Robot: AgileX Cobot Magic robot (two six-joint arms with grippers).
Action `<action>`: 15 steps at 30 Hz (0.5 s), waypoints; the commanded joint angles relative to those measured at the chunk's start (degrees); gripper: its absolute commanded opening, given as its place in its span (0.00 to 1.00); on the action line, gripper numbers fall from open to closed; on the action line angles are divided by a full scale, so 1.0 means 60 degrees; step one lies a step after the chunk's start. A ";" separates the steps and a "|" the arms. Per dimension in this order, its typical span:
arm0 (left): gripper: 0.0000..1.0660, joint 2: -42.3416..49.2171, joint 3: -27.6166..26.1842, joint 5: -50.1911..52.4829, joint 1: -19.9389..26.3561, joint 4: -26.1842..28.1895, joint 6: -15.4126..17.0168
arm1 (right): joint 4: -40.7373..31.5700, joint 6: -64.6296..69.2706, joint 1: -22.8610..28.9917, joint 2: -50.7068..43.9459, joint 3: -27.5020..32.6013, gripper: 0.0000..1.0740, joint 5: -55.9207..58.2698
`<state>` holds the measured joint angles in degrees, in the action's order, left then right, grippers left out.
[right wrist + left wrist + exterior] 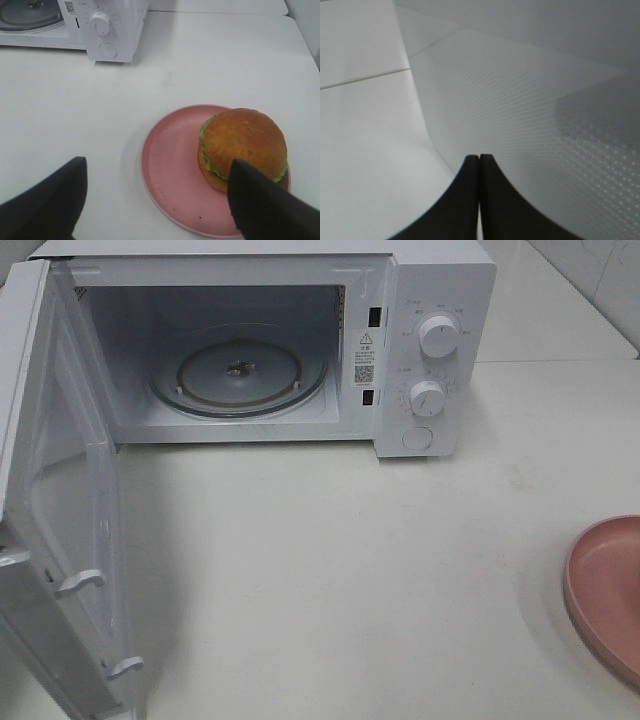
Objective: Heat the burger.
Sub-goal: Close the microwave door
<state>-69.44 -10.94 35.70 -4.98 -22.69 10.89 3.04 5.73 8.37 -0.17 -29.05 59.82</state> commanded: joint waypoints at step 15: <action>0.00 -0.3218 -0.1967 0.1614 -0.3314 0.2473 -0.0516 | 0.0019 -0.0029 -0.0076 -0.0267 0.0010 0.70 -0.0057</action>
<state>-86.97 -20.51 44.18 -21.54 -13.69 10.66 2.98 5.73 8.37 -0.17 -29.05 59.82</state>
